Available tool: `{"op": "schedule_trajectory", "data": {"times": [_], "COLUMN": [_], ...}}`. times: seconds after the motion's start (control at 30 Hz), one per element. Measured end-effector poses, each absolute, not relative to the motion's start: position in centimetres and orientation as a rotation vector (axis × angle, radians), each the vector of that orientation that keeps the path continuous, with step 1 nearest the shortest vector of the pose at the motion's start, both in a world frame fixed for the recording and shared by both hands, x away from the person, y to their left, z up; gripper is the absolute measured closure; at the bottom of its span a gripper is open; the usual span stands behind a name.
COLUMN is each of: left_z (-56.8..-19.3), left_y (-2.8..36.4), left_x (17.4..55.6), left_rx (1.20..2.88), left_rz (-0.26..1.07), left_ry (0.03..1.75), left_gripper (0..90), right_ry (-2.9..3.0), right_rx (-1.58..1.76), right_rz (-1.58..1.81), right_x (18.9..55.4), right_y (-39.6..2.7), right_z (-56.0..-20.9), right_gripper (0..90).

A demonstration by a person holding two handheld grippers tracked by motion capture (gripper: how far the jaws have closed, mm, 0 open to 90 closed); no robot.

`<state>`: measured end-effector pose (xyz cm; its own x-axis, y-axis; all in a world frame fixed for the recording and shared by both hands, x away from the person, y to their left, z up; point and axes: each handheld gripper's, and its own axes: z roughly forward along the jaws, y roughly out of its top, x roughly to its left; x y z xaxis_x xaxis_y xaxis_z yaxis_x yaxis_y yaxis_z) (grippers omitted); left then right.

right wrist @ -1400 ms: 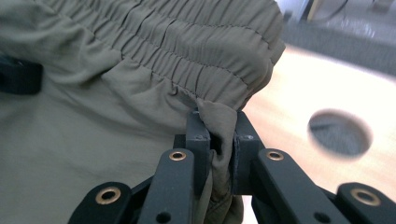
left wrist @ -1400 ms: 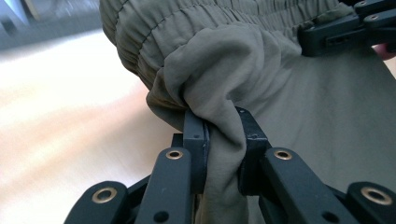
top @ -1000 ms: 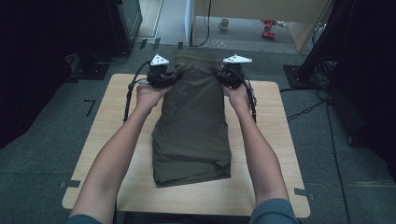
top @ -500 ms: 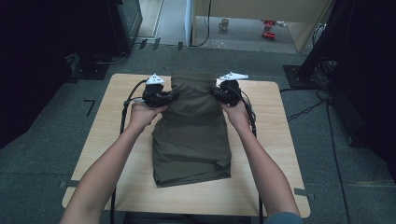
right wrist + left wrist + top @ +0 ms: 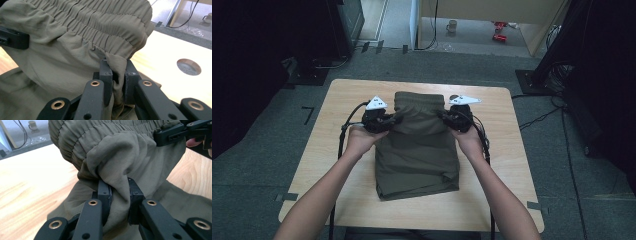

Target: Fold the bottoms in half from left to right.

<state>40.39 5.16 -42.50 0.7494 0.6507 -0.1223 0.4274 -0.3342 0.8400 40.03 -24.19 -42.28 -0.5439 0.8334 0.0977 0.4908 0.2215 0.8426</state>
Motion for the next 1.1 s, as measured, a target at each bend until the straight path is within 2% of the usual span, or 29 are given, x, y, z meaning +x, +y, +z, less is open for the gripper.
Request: {"op": "schedule_trajectory", "data": {"times": [0.33, 0.67, 0.87, 1.1], "left_z": [-44.3, -48.1, -49.7, -50.8], "left_y": [5.3, 5.7, 5.5, 5.3], "left_x": [37.3, 35.2, 35.6, 37.6], "left_rx": [2.005, 2.081, 2.104, 2.090], "left_rz": [0.286, 0.245, 0.224, 0.222], "left_ry": [0.808, 0.835, 0.858, 0.879], "left_gripper": [78.8, 78.7, 78.8, 78.8], "right_ry": [2.164, 2.249, 2.278, 2.257], "right_rx": [1.224, 1.256, 1.277, 1.322], "right_rz": [1.238, 1.191, 1.158, 1.187], "right_x": [37.3, 35.2, 34.9, 35.7], "right_y": [-24.1, -23.5, -23.3, -23.6], "right_z": [-44.3, -47.8, -49.8, -51.1], "right_gripper": [80.7, 80.5, 80.8, 81.0]}}
